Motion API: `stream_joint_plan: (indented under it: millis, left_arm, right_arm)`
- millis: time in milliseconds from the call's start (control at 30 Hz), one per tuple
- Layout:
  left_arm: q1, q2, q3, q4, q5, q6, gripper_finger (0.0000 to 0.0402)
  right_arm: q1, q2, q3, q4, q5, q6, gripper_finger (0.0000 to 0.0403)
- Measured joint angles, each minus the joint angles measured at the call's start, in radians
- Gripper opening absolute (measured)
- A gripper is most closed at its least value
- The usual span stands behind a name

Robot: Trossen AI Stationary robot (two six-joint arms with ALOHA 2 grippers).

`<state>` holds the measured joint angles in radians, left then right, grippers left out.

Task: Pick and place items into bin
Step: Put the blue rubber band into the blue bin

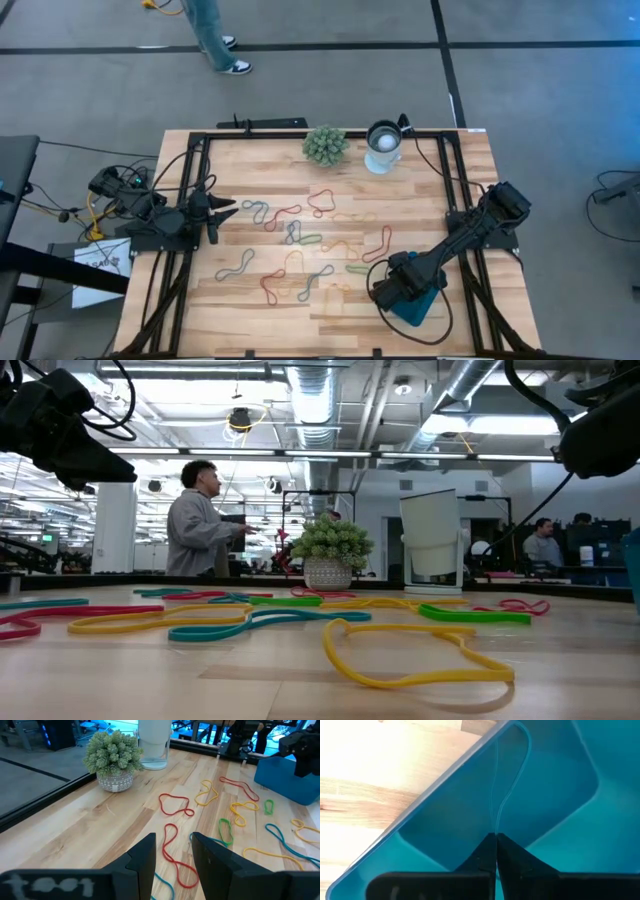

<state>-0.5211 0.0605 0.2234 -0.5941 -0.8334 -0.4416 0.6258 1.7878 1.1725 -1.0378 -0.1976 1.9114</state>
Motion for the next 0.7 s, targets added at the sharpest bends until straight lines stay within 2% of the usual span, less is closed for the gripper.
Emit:
stream_joint_plan:
  millis: [400, 700]
  left_arm:
    - [0.0, 0.0, 0.0, 0.0, 0.0, 0.0, 0.0116]
    - [0.0, 0.0, 0.0, 0.0, 0.0, 0.0, 0.0116]
  right_arm:
    - [0.0, 0.0, 0.0, 0.028, -0.015, 0.0, 0.0043]
    - [0.001, 0.0, 0.0, 0.056, -0.014, -0.005, 0.0047]
